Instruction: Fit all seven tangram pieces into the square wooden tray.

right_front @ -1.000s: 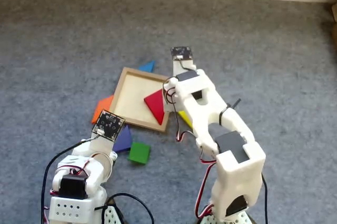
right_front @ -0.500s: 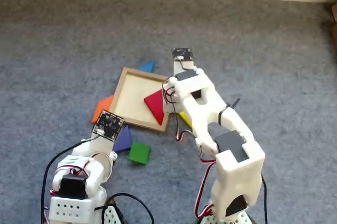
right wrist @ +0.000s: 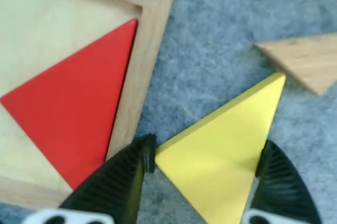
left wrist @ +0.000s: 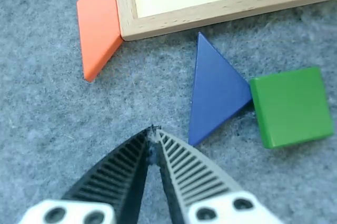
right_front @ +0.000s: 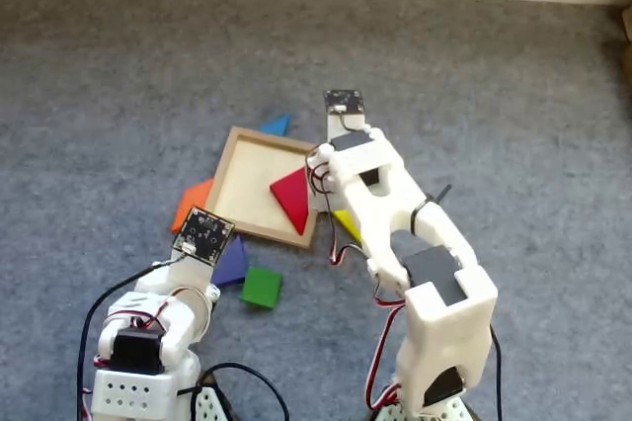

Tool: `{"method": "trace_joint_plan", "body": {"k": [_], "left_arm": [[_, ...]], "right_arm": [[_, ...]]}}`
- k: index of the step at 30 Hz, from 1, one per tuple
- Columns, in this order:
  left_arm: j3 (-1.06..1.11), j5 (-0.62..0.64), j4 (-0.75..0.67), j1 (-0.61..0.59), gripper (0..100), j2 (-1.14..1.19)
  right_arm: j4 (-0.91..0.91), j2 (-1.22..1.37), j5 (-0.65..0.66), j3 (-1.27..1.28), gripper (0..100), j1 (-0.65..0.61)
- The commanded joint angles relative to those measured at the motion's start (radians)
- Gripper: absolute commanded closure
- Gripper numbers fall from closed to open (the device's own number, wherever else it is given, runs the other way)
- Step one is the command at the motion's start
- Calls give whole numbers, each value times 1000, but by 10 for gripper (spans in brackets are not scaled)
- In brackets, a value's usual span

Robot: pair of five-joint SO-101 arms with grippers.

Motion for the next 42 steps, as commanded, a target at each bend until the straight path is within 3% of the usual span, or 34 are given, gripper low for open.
{"method": "trace_joint_plan", "body": {"k": [1,6,21,29,42], "left_arm": [[19,6,5,-4,993,-5],[19,6,5,-4,993,-5],[19,6,5,-4,993,-5],[19,6,5,-4,993,-5],[19,6,5,-4,993,-5]], "right_arm": [[18,-18,25,-35,766,-12],[15,-50,132,-33,858,12],[41,-231,150,-28,858,48],[-33,-237,499,-42,858,4],[-340,-231,687,-33,858,-105]]}}
